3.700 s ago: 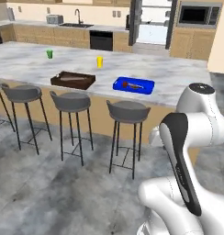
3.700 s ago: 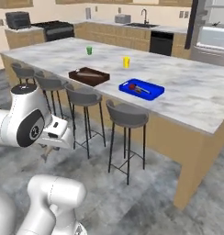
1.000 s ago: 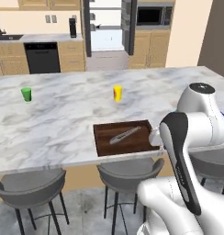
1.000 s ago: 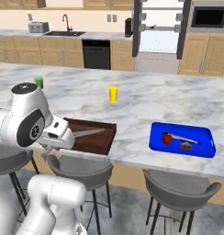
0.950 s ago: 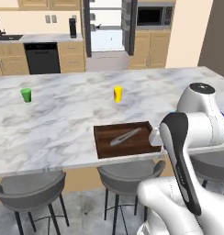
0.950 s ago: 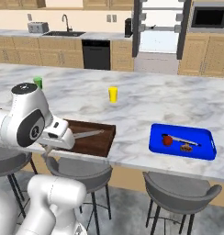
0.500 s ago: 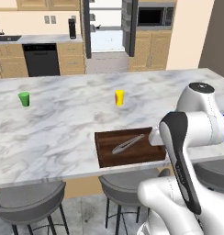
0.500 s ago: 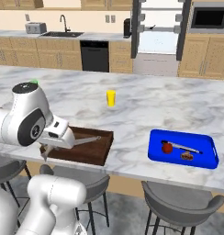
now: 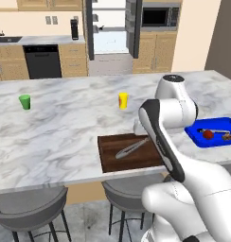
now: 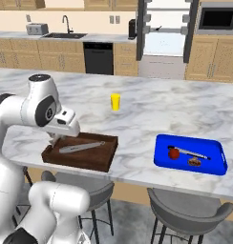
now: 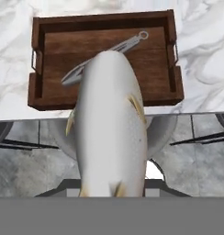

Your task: Gather the mushroom and bell pepper from the fridge and place them on a tray on the dining counter. Then gather the fishs from the fridge and place them on the other tray.

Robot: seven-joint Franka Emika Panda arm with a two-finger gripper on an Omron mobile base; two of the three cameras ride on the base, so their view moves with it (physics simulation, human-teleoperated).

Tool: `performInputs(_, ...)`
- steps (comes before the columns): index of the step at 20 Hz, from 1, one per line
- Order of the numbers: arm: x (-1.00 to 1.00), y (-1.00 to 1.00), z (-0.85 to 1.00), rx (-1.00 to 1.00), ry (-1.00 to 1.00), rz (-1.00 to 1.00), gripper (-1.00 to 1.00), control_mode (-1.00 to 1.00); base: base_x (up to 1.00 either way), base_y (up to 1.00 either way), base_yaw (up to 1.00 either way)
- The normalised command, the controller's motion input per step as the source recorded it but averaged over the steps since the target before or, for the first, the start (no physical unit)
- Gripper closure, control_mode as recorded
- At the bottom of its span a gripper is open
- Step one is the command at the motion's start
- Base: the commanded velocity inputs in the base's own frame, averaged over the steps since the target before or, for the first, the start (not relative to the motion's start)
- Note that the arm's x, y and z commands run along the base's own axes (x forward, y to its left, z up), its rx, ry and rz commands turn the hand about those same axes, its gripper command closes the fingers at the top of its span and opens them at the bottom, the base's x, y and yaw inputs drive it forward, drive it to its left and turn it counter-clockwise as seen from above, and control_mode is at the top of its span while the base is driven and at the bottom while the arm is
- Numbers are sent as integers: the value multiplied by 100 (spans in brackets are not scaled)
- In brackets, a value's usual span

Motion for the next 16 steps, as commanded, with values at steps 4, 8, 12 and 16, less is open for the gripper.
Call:
performInputs(4,78,49,-28,0,23,0,100,-100,0,0,0)
performInputs(8,97,60,-39,0,18,0,100,-100,0,0,0)
performInputs(12,94,46,-58,0,6,0,100,-100,0,0,0)
performInputs(16,68,14,-71,0,4,0,100,-100,0,0,0)
